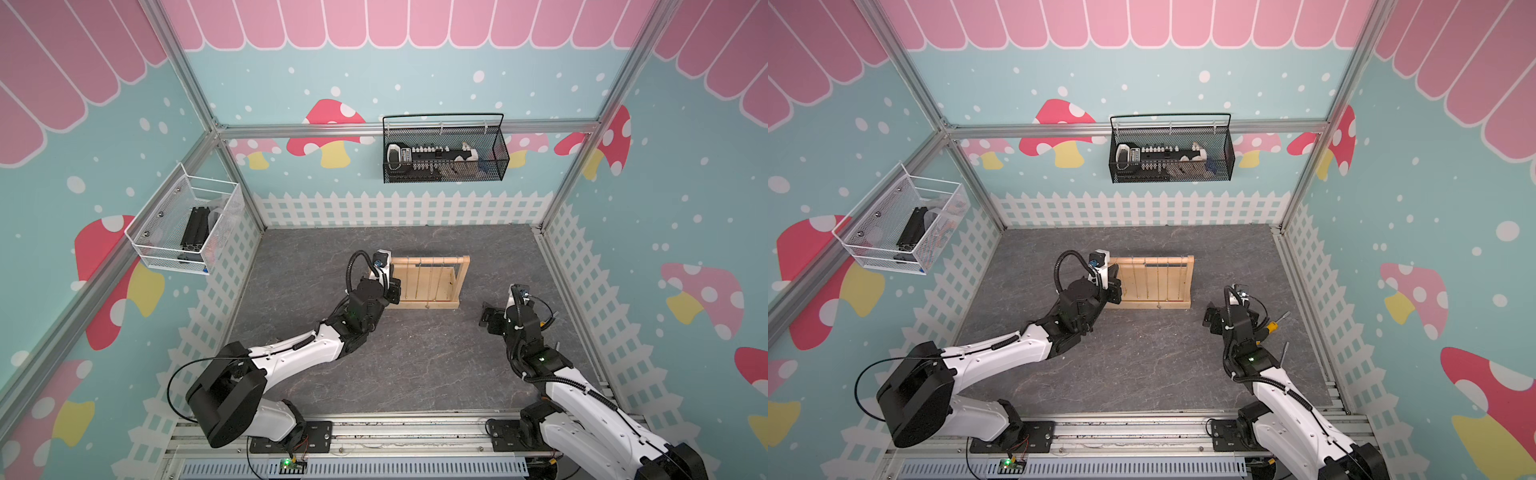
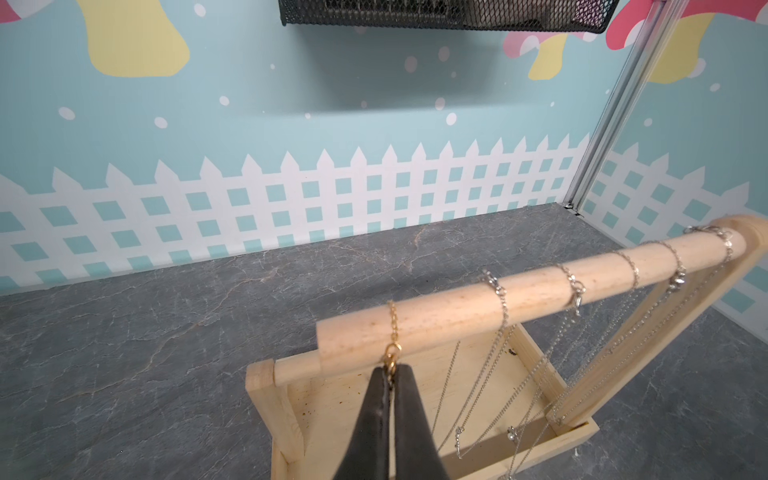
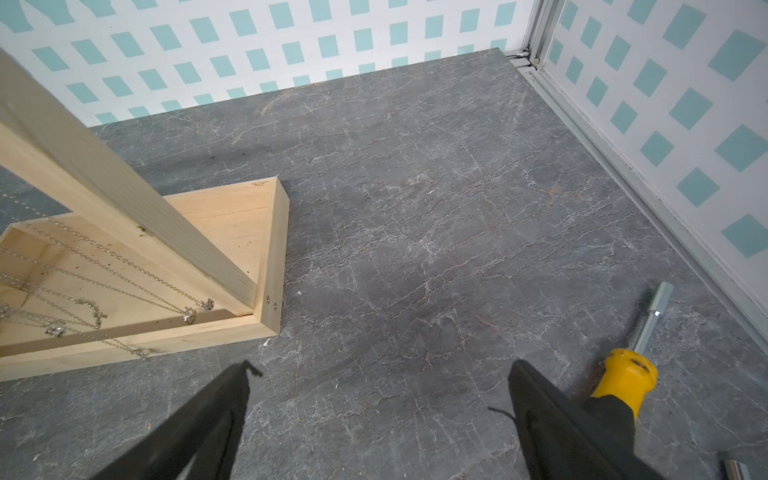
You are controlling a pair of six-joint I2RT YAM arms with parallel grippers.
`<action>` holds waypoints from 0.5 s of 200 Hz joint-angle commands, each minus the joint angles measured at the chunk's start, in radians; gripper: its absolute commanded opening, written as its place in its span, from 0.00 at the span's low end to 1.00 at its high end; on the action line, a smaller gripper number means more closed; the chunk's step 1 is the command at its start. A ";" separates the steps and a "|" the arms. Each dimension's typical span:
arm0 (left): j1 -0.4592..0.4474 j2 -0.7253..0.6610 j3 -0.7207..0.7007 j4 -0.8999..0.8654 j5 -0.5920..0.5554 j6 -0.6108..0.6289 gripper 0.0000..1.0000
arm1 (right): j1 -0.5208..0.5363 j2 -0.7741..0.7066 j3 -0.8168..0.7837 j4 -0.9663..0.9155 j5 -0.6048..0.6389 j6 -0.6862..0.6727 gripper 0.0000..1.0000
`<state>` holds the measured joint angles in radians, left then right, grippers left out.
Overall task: Take the necklace off the jewelry display stand
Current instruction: Take off the necklace from the stand.
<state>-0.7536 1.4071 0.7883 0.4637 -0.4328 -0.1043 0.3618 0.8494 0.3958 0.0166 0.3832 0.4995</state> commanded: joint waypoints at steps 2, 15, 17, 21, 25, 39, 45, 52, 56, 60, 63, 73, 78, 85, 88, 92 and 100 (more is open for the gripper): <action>0.015 -0.069 0.028 -0.057 0.014 -0.003 0.00 | 0.008 -0.006 0.012 0.015 0.004 0.017 0.98; 0.027 -0.088 0.067 -0.132 0.025 -0.014 0.00 | 0.008 -0.007 0.012 0.014 0.002 0.017 0.98; 0.030 -0.090 0.071 -0.145 0.024 -0.016 0.00 | 0.007 -0.007 0.012 0.014 0.001 0.017 0.98; 0.035 -0.094 0.086 -0.168 0.022 -0.020 0.00 | 0.007 -0.007 0.013 0.014 -0.001 0.017 0.98; 0.040 -0.097 0.098 -0.191 0.021 -0.024 0.00 | 0.008 -0.006 0.014 0.014 0.000 0.016 0.98; 0.061 -0.107 0.134 -0.259 0.016 -0.031 0.00 | 0.007 -0.006 0.015 0.014 -0.003 0.015 0.98; 0.069 -0.112 0.146 -0.280 0.016 -0.030 0.00 | 0.008 -0.008 0.017 0.013 -0.004 0.014 0.98; 0.080 -0.117 0.156 -0.298 0.017 -0.027 0.00 | 0.008 -0.010 0.015 0.012 -0.002 0.014 0.98; 0.086 -0.120 0.160 -0.306 0.019 -0.025 0.00 | 0.008 -0.011 0.015 0.011 -0.002 0.014 0.98; 0.090 -0.122 0.164 -0.315 0.020 -0.022 0.00 | 0.008 -0.013 0.014 0.010 -0.001 0.014 0.98; 0.095 -0.125 0.167 -0.321 0.022 -0.021 0.00 | 0.007 -0.015 0.015 0.009 -0.001 0.014 0.98; 0.111 -0.131 0.172 -0.333 0.033 -0.017 0.00 | 0.007 -0.019 0.015 0.008 0.000 0.013 0.98; 0.118 -0.133 0.174 -0.341 0.039 -0.017 0.00 | 0.007 -0.021 0.015 0.008 -0.001 0.013 0.99; 0.128 -0.135 0.177 -0.356 0.045 -0.021 0.00 | 0.008 -0.023 0.013 0.008 -0.001 0.011 0.98; 0.130 -0.136 0.179 -0.361 0.048 -0.024 0.00 | 0.008 -0.025 0.013 0.009 -0.002 0.010 0.98; 0.133 -0.139 0.180 -0.368 0.055 -0.027 0.00 | 0.008 -0.026 0.014 0.009 -0.001 0.009 0.98; 0.136 -0.144 0.177 -0.378 0.069 -0.031 0.00 | 0.008 -0.026 0.013 0.011 -0.001 0.007 0.98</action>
<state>-0.6327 1.2812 0.9455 0.1791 -0.4053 -0.1097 0.3618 0.8387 0.3962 0.0166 0.3794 0.4992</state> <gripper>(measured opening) 0.050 0.984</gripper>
